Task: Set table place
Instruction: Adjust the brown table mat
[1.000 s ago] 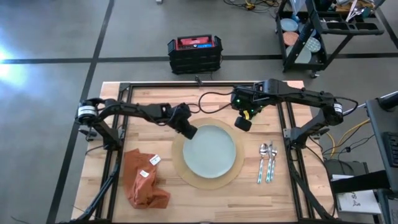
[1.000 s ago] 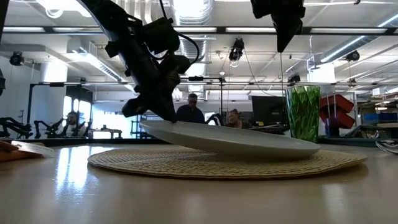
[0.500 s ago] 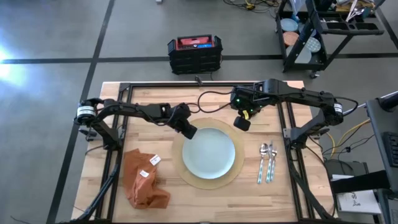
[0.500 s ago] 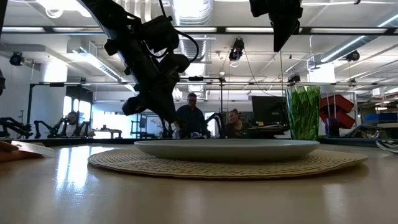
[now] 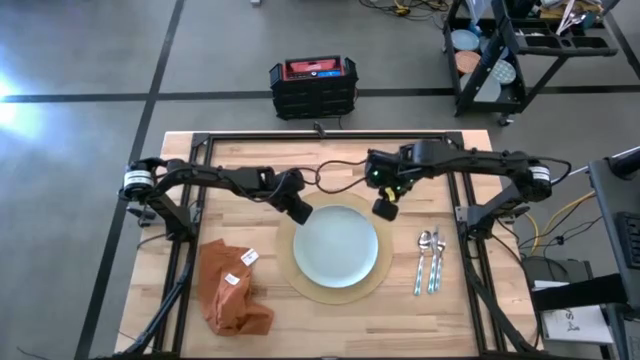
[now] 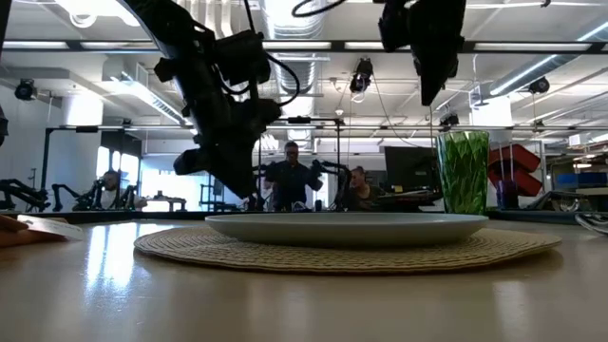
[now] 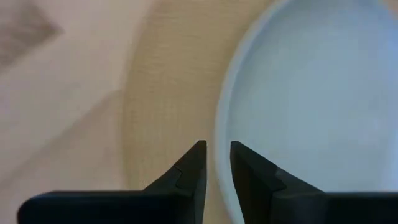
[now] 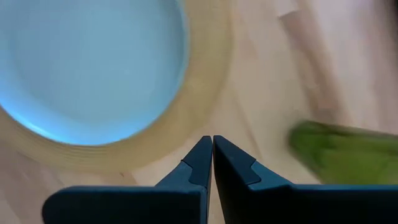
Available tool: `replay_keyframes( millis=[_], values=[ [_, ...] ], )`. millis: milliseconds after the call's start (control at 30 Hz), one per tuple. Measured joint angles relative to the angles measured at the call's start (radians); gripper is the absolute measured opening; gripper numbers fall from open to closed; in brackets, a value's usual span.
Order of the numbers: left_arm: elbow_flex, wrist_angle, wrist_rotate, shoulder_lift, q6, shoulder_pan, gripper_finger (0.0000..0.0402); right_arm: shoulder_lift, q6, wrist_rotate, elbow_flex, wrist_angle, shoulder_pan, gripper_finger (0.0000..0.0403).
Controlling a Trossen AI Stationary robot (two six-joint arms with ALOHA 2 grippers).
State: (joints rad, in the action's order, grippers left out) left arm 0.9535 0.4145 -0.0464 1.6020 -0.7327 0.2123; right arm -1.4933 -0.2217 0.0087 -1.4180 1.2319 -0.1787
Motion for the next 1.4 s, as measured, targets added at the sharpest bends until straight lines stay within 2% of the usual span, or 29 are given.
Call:
replay_keyframes(
  millis=[167, 400, 600, 833, 1067, 1233, 1400],
  values=[
    [-0.008, 0.008, 0.111, 0.000, 0.030, 0.008, 0.0045, 0.000, -0.076, -0.067, 0.086, -0.138, 0.021, 0.0000],
    [-0.050, -0.034, 0.126, 0.002, 0.050, 0.045, 0.0027, 0.000, -0.094, -0.061, 0.057, -0.141, 0.043, 0.0000],
    [-0.079, -0.119, 0.049, 0.016, 0.064, 0.068, 0.0022, 0.001, -0.101, -0.061, -0.028, -0.130, 0.043, 0.0000],
    [-0.070, -0.167, -0.029, 0.119, 0.062, 0.069, 0.0021, 0.001, -0.101, -0.035, -0.099, -0.117, 0.043, 0.0000],
    [-0.031, -0.166, -0.049, 0.210, 0.077, 0.095, 0.0021, 0.001, -0.101, -0.025, -0.103, -0.084, 0.041, 0.0000],
    [0.000, -0.167, 0.052, 0.236, 0.101, 0.169, 0.0021, 0.001, -0.110, -0.008, -0.103, -0.085, 0.041, 0.0000],
    [0.031, -0.191, 0.089, 0.259, 0.139, 0.273, 0.0021, 0.001, -0.126, -0.006, -0.103, -0.086, 0.041, 0.0000]
  ],
)
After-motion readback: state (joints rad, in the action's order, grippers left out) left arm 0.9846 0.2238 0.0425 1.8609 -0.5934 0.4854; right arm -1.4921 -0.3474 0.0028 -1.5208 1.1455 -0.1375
